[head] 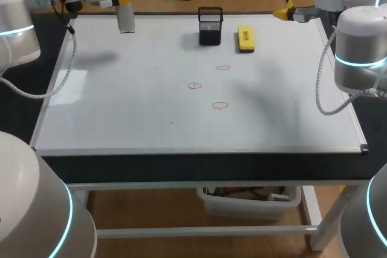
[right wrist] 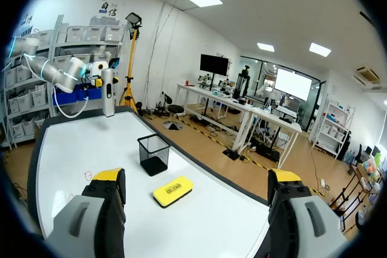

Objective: Pick up the inspection probe, press it on each red-marked spot on the whiteboard one by one, put down the probe, pick up the eraser, and wipe off all the red marks.

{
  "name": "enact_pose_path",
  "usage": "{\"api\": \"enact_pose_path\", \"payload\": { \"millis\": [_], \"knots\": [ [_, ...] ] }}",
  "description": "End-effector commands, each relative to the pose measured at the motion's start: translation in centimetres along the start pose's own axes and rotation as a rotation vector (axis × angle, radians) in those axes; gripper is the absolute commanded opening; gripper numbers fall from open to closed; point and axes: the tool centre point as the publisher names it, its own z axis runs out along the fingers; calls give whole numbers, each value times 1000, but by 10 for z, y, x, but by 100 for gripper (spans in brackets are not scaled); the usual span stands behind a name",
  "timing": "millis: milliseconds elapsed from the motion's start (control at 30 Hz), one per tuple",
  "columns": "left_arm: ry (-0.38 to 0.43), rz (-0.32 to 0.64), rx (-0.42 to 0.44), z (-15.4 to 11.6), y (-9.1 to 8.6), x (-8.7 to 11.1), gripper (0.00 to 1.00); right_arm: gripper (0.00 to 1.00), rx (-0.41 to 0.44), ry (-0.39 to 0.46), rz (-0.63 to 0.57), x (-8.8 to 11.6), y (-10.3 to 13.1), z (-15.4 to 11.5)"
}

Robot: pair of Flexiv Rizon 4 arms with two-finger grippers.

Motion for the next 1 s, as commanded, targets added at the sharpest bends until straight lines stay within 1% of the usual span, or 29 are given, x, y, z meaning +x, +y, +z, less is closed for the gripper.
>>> {"api": "enact_pose_path", "payload": {
  "millis": [33, 233, 500, 567, 600, 667, 700, 800, 833, 933, 967, 1000],
  "knots": [
    [-310, 2, -3, -11, -2, 8, 0, 100, 1, 1, 0, 0, 0, 0],
    [-329, 3, -9, -24, -3, 10, 0, 100, 1, 1, 0, 0, 0, 0],
    [-329, 3, -9, -24, -3, 10, 0, 100, 1, 1, 0, 0, 0, 0],
    [-329, 3, -9, -24, -3, 10, 0, 100, 75, 130, -43, -1, -2, 10],
    [-329, 3, -9, -24, -3, 10, 0, 100, 88, 158, -50, -1, -2, 13],
    [-329, 3, -9, -24, -3, 10, 0, 100, 140, 260, -87, 0, -1, 23],
    [-329, 3, -9, -24, -3, 10, 0, 100, 175, 320, -115, 1, 0, 29],
    [-329, 3, -9, -24, -3, 10, 0, 100, 265, 464, -202, 3, 1, 42],
    [-329, 3, -9, -24, -3, 10, 0, 100, 289, 496, -231, 3, 3, 45],
    [-329, 3, -9, -24, -3, 10, 0, 100, 324, 533, -314, -1, 10, 54],
    [-329, 3, -9, -24, -3, 10, 0, 100, 373, 578, -364, -1, 11, 59],
    [-329, 3, -9, -24, -3, 10, 0, 100, 408, 606, -401, -1, 11, 63]
  ]
}}
